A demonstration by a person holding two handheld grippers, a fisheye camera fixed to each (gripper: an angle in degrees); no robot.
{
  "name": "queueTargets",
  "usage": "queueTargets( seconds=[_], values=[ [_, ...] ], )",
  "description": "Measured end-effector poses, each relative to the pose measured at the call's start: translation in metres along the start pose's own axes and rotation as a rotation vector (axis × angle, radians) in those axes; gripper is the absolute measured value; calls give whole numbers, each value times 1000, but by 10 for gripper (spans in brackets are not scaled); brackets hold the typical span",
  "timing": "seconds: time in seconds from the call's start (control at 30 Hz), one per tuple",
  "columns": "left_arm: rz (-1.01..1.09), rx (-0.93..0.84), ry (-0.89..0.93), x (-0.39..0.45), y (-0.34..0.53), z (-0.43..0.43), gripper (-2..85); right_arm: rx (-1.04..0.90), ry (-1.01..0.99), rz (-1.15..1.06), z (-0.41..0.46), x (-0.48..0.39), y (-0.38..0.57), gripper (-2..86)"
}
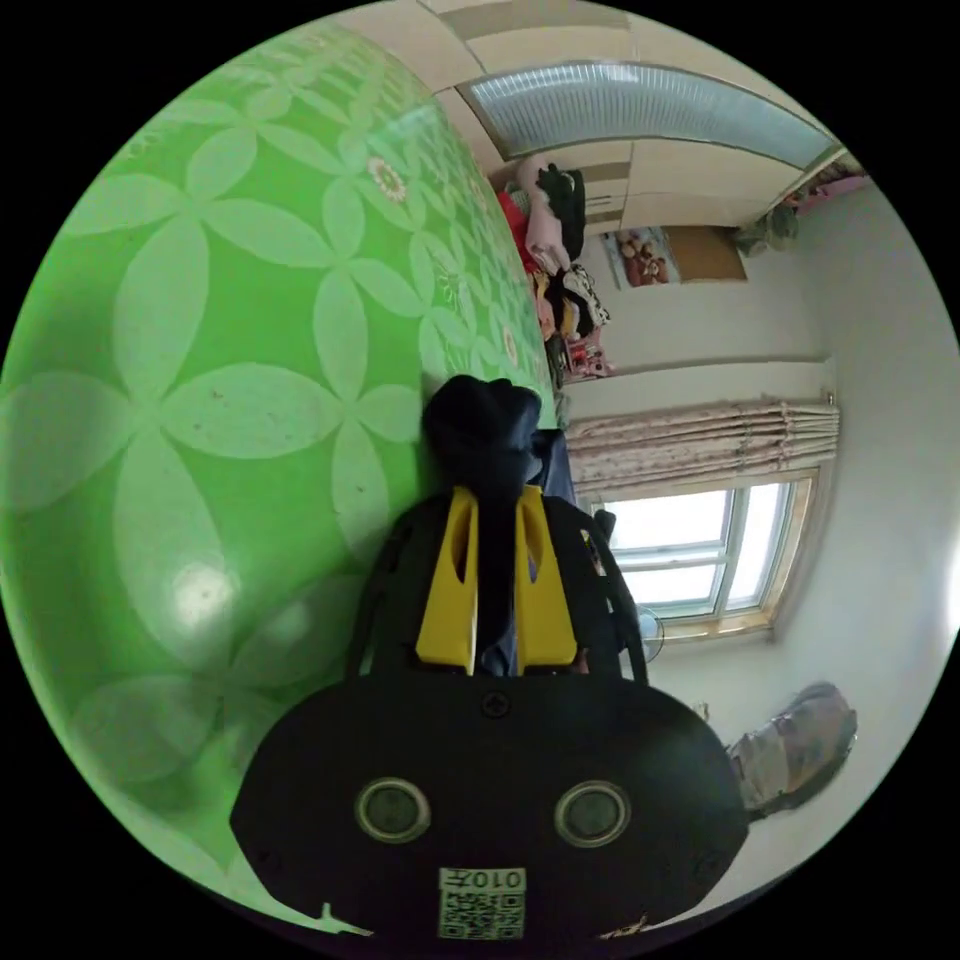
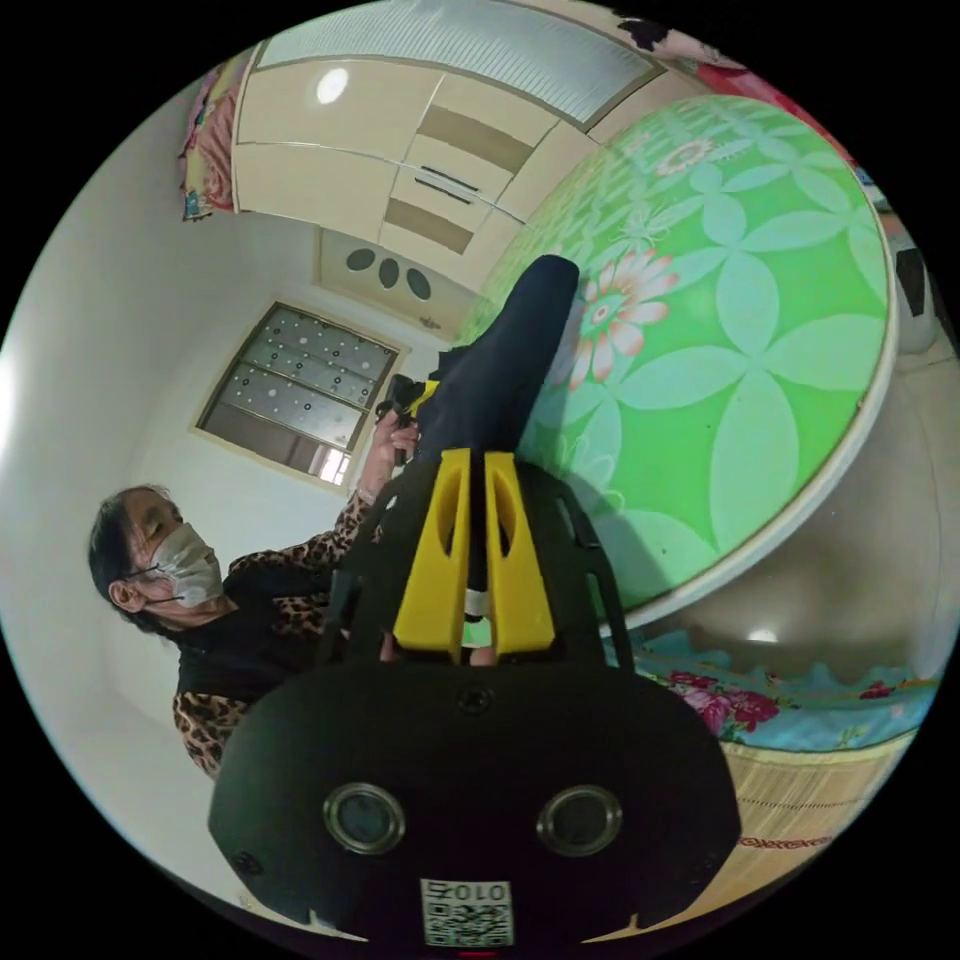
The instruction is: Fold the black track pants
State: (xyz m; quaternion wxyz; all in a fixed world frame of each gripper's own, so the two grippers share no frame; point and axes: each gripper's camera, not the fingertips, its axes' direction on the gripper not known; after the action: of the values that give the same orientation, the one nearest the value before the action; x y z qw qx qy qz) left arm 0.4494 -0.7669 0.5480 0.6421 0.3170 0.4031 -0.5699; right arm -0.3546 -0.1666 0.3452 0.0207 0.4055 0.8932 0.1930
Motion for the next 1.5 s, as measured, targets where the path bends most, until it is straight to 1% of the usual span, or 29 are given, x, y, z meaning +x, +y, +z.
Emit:
queueTargets(
  seconds=[0.03,0.1,0.17,0.27,0.4,0.47,0.5,0.57,0.63,0.7,0.77,0.8,0.83,0.9,0.97,1.07,1.17,1.23,1.27,1.33,1.4,1.5],
  values=[
    [6,14,-6,1,1,-5,79,-5,15,-9,1,-1,4,46],
    [39,83,-84,9,7,-27,72,-34,72,-25,8,-6,9,45],
    [54,97,-119,13,8,-39,65,-47,93,-16,16,-6,12,45],
    [23,21,-140,5,8,-31,57,-37,41,-3,24,3,17,53],
    [61,101,-55,5,14,-39,57,88,-29,0,17,12,38,118],
    [51,164,-66,5,19,-51,51,171,-113,-77,14,2,54,114],
    [7,204,-95,3,23,-61,47,179,-118,-112,16,-5,57,110],
    [17,266,-126,8,33,-76,41,133,-54,-197,36,-41,54,108],
    [92,221,-132,29,37,-72,44,50,57,-264,72,-75,44,122],
    [191,56,-168,62,31,-42,63,-20,141,-296,121,-100,38,143],
    [251,-46,-240,80,19,-24,76,-117,233,-318,190,-118,42,153],
    [267,-86,-319,88,10,-17,83,-131,247,-320,206,-121,45,154],
    [264,-103,-356,90,5,-14,86,-162,272,-324,236,-125,54,155],
    [250,-199,-356,89,-10,2,90,-181,325,-333,274,-130,70,155],
    [229,-219,-378,85,-13,11,86,-171,413,-328,308,-131,90,154],
    [216,-222,-405,82,-12,21,71,-136,483,-317,332,-125,107,149],
    [199,-210,-435,75,-11,28,35,-111,428,-293,341,-120,115,145],
    [217,-166,-373,83,-6,18,19,-102,419,-285,348,-119,120,141],
    [259,-119,-331,95,-1,6,12,-98,405,-293,354,-121,125,138],
    [302,-74,-310,105,4,-7,6,-95,369,-299,364,-121,131,136],
    [257,-117,-389,89,-3,1,3,-95,342,-292,376,-120,135,135],
    [190,-142,-371,56,-7,10,2,-107,344,-296,400,-122,143,136]
  ],
)
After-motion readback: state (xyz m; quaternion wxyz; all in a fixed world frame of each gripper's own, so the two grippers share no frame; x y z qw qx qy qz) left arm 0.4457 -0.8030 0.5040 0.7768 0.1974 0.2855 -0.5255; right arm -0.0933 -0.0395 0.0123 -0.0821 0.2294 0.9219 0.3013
